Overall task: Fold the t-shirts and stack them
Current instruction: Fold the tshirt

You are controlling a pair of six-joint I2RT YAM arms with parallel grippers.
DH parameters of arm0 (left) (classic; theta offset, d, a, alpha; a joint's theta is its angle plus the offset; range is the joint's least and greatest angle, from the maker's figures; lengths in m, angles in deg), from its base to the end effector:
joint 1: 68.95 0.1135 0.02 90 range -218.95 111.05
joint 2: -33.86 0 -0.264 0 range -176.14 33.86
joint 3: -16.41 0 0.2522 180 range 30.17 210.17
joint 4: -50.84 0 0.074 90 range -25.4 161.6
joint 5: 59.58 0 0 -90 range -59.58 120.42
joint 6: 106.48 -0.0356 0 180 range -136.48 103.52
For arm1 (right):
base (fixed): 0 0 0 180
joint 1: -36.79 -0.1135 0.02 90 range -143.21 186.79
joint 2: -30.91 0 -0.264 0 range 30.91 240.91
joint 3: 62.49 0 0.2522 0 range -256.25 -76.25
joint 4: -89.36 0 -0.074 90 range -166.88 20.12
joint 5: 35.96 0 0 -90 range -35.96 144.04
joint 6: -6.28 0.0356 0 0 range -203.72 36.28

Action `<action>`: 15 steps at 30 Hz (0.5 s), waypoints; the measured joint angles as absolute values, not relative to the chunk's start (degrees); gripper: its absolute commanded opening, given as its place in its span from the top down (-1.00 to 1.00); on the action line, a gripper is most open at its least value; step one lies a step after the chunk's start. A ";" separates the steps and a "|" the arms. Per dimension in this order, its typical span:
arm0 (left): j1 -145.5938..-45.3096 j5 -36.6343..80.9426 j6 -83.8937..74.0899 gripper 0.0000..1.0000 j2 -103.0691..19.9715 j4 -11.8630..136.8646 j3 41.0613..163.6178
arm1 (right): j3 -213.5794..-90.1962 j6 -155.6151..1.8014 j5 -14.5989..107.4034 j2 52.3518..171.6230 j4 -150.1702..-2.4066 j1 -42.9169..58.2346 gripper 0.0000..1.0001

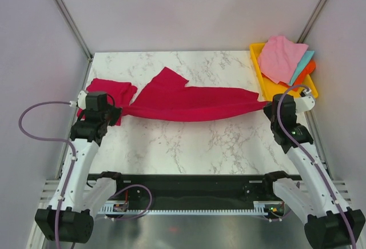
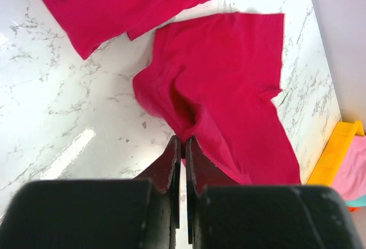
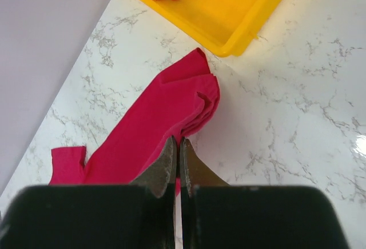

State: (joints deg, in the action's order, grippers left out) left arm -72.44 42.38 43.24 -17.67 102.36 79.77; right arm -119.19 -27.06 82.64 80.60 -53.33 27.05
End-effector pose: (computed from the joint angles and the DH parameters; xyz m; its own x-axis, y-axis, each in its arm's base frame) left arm 0.1865 -0.0040 0.3024 -0.2354 -0.8320 -0.5023 -0.6007 0.5308 -0.5978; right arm 0.1905 0.0154 0.2925 -0.0571 0.7344 -0.6763 0.5577 0.5853 0.5886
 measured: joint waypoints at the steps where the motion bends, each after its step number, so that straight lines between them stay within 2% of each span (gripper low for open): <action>1: -72.46 42.34 42.91 0.96 -16.93 103.89 80.43 | -119.34 -27.39 82.29 79.46 -52.31 27.05 1.00; 5: -72.44 42.29 41.97 0.96 -12.95 109.58 85.83 | -122.75 -28.81 81.24 74.72 -47.48 27.05 1.00; 15: -72.44 41.75 41.47 0.96 -6.22 115.54 107.53 | -141.18 -32.08 81.35 66.98 -43.43 27.05 1.00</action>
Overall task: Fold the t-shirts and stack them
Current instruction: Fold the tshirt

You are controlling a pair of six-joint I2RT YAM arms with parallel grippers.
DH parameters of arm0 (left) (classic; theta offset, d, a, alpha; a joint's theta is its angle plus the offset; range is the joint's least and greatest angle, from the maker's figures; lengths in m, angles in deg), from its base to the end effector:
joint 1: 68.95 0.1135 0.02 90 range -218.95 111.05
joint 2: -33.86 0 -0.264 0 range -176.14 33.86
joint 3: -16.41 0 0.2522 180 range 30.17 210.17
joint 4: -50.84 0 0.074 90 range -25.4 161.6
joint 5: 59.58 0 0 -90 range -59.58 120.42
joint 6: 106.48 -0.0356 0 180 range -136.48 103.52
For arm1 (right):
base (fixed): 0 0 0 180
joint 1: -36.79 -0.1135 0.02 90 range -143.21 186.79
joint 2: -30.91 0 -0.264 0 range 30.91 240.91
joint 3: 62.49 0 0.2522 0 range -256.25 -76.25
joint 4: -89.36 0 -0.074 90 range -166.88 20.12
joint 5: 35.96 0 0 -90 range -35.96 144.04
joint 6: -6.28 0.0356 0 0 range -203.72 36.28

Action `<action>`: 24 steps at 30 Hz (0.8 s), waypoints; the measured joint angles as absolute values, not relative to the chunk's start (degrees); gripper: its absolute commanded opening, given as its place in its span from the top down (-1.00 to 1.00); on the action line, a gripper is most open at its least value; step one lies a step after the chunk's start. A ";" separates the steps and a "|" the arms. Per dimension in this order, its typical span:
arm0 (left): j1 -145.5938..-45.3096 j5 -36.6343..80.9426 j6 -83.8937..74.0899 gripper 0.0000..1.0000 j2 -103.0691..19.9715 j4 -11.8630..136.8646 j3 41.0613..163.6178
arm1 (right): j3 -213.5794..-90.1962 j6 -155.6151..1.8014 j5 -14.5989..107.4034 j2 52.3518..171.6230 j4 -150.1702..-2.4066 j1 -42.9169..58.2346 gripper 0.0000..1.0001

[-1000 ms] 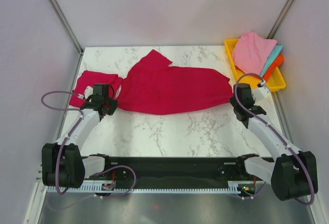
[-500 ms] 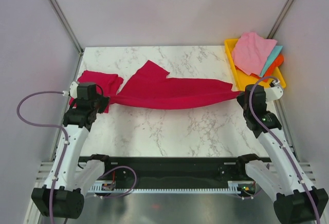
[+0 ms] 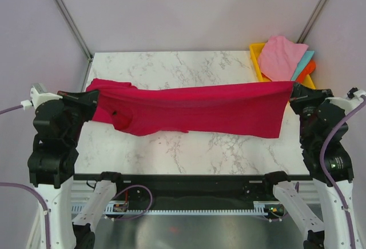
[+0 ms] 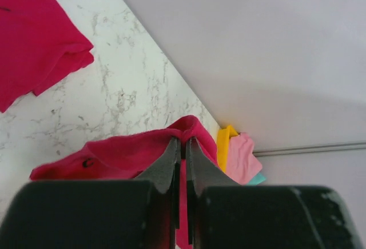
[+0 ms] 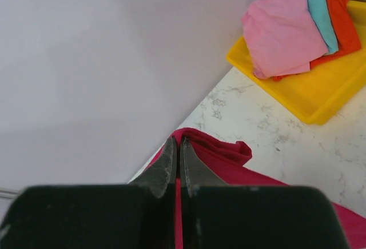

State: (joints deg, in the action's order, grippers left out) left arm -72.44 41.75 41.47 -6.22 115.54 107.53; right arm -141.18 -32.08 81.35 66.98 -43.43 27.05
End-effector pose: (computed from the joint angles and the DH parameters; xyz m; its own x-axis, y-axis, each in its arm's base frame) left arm 0.0827 0.0020 0.4539 -0.0142 -0.8317 -0.5550 -0.2692 0.5377 -0.7990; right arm 0.0988 0.0004 0.4313 0.1866 0.7389 -0.6474 0.2483 0.6021 0.7588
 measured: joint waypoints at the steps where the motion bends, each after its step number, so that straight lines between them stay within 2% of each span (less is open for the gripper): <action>1: -72.44 41.60 41.47 0.96 -6.70 115.56 108.93 | -142.34 -32.15 81.48 67.16 -43.48 27.05 1.00; 8: -72.39 40.41 41.58 0.96 -19.42 115.32 113.35 | -145.20 -31.36 82.32 77.69 -44.31 27.05 1.00; 12: -72.29 39.54 41.95 0.96 -33.58 115.74 116.36 | -145.66 -30.14 81.20 88.47 -46.27 27.16 1.00; 18: -71.48 35.32 41.47 0.96 -55.02 116.09 137.39 | -156.15 -28.63 72.68 105.36 -48.17 31.44 1.00; 24: -70.58 33.20 40.86 0.96 -59.37 111.28 151.12 | -164.98 -26.53 59.82 113.54 -57.35 38.63 1.00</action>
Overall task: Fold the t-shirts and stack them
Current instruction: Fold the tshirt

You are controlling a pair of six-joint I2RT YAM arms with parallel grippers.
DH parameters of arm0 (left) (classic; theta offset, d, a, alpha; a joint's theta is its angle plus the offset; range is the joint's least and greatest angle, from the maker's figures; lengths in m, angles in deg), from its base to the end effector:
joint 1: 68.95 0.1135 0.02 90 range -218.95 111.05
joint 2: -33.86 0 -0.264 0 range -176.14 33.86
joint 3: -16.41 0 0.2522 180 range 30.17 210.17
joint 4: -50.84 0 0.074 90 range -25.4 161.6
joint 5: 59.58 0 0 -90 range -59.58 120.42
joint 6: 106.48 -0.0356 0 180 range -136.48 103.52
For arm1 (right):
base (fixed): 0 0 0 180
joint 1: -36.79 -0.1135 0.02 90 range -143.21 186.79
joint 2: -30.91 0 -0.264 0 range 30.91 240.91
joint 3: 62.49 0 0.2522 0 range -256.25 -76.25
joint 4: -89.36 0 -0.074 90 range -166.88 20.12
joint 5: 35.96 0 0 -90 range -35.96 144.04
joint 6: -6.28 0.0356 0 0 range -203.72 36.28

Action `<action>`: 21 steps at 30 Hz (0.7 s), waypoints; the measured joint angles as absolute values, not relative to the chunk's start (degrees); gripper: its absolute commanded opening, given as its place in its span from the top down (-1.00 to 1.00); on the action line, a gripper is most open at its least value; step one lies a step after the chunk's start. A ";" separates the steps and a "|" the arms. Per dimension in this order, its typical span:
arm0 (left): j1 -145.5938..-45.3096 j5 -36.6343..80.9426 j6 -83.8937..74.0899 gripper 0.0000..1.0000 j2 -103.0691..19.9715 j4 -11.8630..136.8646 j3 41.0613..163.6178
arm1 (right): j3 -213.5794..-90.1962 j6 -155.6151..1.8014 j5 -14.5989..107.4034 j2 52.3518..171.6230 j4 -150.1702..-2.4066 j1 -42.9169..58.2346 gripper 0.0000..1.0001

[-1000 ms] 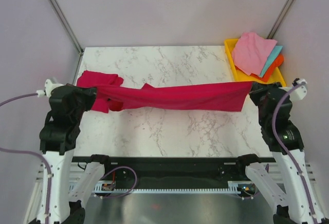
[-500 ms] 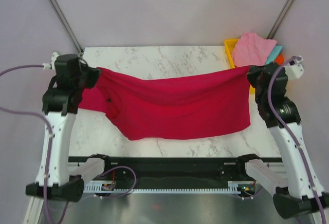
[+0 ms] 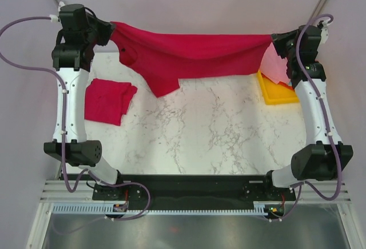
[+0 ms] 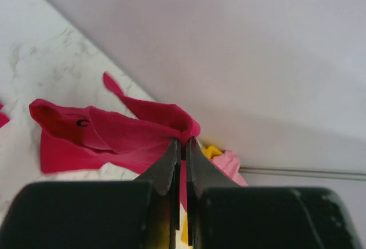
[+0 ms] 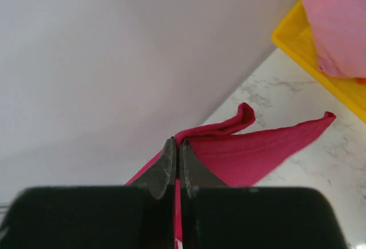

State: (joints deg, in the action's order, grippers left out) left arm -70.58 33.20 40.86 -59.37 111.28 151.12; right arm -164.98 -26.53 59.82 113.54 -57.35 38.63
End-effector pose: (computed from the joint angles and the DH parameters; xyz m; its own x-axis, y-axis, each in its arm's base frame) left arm 0.3274 -0.0076 0.5085 -0.1606 -0.8367 -0.5236 -0.2828 0.5473 -0.7877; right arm 0.3295 -0.0142 0.4356 -0.0166 0.8372 -0.5467 0.2655 0.5309 0.8048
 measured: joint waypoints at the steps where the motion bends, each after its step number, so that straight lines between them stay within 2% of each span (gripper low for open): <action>1: -70.45 32.87 40.86 0.96 -59.37 109.75 151.97 | -165.77 -26.16 57.88 114.80 -59.06 39.49 1.00; 6: -69.86 31.21 40.88 0.96 -61.62 103.87 152.19 | -166.27 -25.16 51.96 121.49 -64.83 41.04 1.00; 9: -69.79 29.64 40.93 0.96 -62.91 101.09 145.56 | -160.59 -25.00 49.77 123.39 -67.47 40.86 1.00; 13: -69.92 28.33 40.93 0.96 -62.52 98.60 129.52 | -150.95 -25.48 48.92 123.09 -68.35 40.77 1.00; 15: -70.06 28.26 40.93 0.96 -60.93 95.87 117.52 | -144.70 -26.03 48.92 121.89 -69.00 40.82 1.00; 21: -70.03 28.28 41.12 0.96 -51.11 91.63 87.49 | -122.80 -28.57 50.14 111.81 -72.09 40.82 1.00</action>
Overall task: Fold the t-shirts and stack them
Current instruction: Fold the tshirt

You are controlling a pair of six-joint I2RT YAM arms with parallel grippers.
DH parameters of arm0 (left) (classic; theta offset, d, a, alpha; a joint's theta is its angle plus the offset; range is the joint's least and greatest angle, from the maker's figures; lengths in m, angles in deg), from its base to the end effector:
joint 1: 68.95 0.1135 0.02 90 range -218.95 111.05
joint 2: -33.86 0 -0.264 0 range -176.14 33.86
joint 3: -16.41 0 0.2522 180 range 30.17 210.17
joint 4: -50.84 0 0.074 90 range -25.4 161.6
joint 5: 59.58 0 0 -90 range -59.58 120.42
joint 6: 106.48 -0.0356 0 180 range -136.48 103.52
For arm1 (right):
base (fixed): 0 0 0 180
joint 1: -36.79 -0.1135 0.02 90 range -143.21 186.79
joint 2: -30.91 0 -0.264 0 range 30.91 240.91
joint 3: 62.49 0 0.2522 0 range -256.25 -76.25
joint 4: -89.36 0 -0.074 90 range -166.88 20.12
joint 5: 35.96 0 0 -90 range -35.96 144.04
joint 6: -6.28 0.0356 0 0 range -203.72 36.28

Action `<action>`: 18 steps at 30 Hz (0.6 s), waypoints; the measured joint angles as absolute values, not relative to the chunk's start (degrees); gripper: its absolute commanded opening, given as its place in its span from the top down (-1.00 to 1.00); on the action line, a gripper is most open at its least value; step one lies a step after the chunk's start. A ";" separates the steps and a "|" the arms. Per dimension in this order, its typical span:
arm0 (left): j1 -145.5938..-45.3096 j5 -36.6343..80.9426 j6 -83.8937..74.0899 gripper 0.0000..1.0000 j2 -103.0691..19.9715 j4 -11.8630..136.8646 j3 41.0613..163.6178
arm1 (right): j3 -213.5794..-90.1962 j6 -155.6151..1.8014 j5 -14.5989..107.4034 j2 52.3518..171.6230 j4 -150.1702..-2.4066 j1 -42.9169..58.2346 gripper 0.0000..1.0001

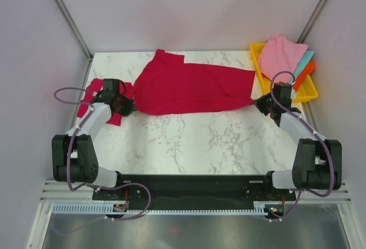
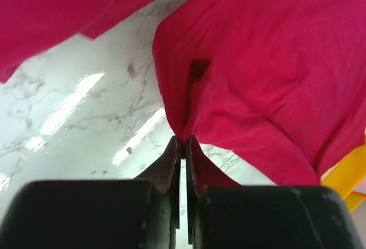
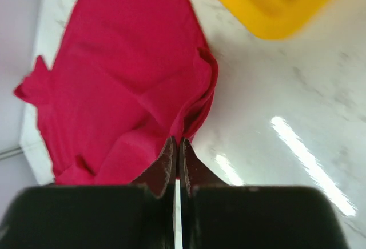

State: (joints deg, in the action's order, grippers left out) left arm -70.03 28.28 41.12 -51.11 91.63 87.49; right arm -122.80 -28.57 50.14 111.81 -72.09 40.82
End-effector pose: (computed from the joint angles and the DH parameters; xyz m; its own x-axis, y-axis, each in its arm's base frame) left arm 0.3049 -0.0071 0.2265 -0.4713 -0.8350 -0.2841 -0.6671 0.5481 -0.5045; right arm 0.2987 -0.0186 0.2164 -0.3454 0.8451 -0.4080 0.5267 0.5344 0.6610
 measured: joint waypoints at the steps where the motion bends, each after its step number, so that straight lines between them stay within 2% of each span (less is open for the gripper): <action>1: -70.03 28.31 41.12 0.96 -48.51 91.17 84.23 | -119.67 -29.09 50.78 109.93 -72.63 40.82 1.00; 5: -70.06 28.81 41.10 0.96 -38.37 87.94 74.90 | -110.08 -30.73 53.49 103.57 -73.16 40.88 0.99; 12: -69.97 32.94 40.23 0.96 -22.15 87.26 63.82 | -98.21 -31.49 59.15 88.20 -71.08 40.91 0.72; 16: -69.97 35.19 39.90 0.96 -12.34 88.81 59.38 | -95.35 -31.43 61.57 80.18 -67.74 40.91 0.70; 18: -69.97 35.69 39.90 0.96 -8.36 89.64 57.42 | -94.54 -31.23 62.67 76.60 -66.01 40.91 0.47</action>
State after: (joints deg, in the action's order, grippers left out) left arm -69.97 35.69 39.90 -8.36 89.64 57.42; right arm -94.54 -31.23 62.67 76.60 -66.01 40.91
